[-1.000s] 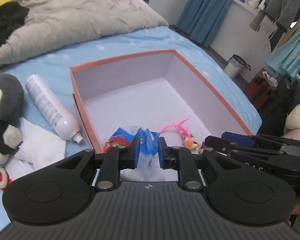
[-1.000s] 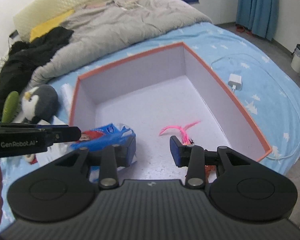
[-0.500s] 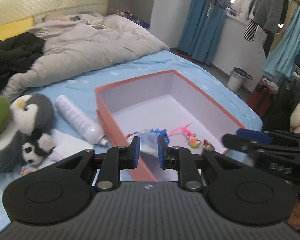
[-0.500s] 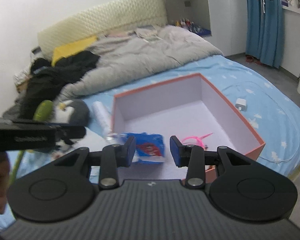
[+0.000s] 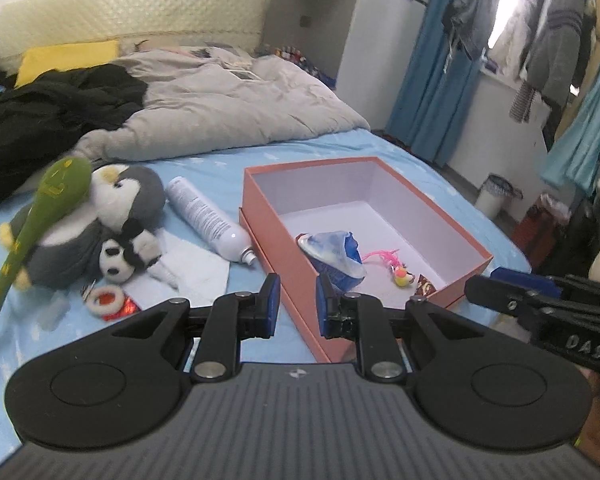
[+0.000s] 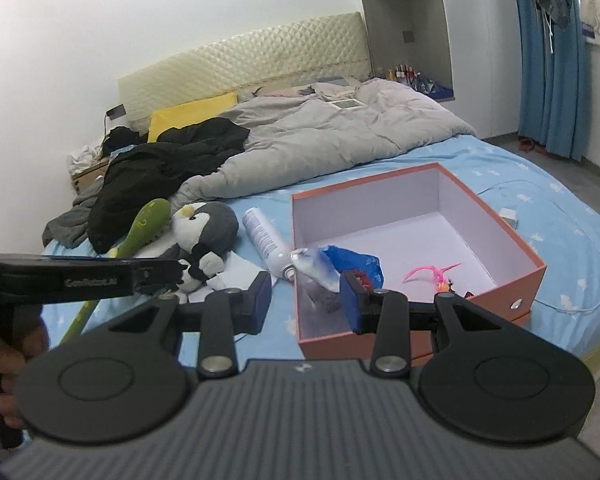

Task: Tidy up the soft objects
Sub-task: 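Move both open grippers away from the box toward the white mask and hair tie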

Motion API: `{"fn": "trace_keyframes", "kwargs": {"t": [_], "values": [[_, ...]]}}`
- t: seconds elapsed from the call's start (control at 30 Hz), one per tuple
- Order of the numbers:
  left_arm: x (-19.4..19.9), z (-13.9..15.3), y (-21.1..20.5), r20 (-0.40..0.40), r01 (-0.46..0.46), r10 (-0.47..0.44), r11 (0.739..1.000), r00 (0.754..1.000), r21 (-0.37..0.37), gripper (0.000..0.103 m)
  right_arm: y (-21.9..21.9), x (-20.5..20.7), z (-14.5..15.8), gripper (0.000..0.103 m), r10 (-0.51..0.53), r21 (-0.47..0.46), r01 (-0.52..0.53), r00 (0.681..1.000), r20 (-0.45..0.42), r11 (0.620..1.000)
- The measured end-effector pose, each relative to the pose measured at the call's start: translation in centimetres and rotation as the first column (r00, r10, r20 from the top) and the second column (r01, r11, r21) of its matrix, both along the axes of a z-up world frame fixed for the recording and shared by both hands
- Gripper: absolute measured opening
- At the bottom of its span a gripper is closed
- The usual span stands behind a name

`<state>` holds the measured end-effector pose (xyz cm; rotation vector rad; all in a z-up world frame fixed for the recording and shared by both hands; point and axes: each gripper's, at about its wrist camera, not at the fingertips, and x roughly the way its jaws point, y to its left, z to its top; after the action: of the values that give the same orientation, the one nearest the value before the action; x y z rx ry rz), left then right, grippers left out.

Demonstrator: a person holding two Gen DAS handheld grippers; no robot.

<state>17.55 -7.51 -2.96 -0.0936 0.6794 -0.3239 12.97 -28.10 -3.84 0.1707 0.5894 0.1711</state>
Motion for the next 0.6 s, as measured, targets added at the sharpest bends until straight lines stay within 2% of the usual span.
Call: {"fn": "trace_keyframes", "kwargs": {"t": [0.13, 0.3, 0.4, 0.6], "values": [[-2.8, 0.0, 0.7, 0.035, -0.038, 0.037, 0.999, 0.999, 0.032, 0.021, 1.1, -1.7, -0.5, 0.041, 0.01, -0.02, -0.01, 1.0, 0.008, 1.0], [-5.6, -0.5, 2.3, 0.025, -0.073, 0.073, 0.997, 0.997, 0.013, 0.021, 2.2, -3.3, -1.4, 0.041, 0.043, -0.022, -0.043, 0.999, -0.014, 0.999], [-7.0, -0.8, 3.8, -0.004, -0.092, 0.092, 0.995, 0.996, -0.037, 0.021, 2.8, -4.4, -1.9, 0.041, 0.064, -0.008, -0.065, 0.998, -0.025, 0.998], [-10.1, -1.2, 6.0, -0.01, -0.156, 0.155, 0.987, 0.988, -0.032, 0.021, 4.8, -6.2, -2.5, 0.041, 0.117, 0.014, -0.117, 0.993, -0.032, 0.993]]}}
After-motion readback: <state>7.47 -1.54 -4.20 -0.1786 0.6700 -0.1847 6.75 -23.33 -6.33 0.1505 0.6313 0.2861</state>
